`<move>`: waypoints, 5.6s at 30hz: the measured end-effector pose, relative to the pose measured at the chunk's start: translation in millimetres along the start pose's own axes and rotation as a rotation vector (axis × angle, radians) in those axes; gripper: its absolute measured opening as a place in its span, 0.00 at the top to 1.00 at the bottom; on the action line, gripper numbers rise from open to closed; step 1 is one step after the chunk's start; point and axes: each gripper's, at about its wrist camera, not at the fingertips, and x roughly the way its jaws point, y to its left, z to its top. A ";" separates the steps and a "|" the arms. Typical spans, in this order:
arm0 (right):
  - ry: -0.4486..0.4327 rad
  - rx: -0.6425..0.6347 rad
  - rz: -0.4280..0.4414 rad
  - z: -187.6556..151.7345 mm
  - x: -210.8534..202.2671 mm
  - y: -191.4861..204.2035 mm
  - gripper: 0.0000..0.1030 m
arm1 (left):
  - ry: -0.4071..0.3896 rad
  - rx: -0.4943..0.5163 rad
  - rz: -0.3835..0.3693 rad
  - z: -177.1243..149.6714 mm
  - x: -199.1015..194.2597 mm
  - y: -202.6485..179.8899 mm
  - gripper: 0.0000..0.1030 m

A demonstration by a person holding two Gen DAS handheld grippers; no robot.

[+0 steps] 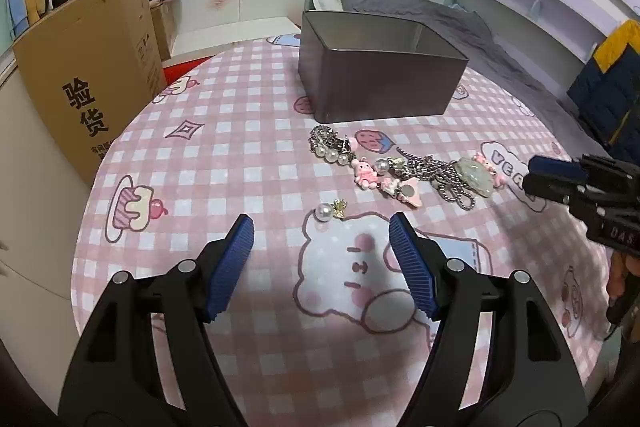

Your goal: Organize jewelry

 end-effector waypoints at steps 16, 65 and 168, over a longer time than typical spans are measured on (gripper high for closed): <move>0.057 -0.010 -0.010 -5.5 24.1 -4.2 0.68 | 0.036 0.018 -0.024 4.7 24.1 -1.5 0.87; -0.174 -0.063 0.065 115.9 -5.5 -14.3 0.87 | -0.045 0.007 -0.270 132.8 18.4 -23.4 0.88; -0.102 -0.149 0.042 66.7 -8.2 -6.9 0.72 | -0.092 -0.011 -0.168 62.1 -17.8 -33.7 0.73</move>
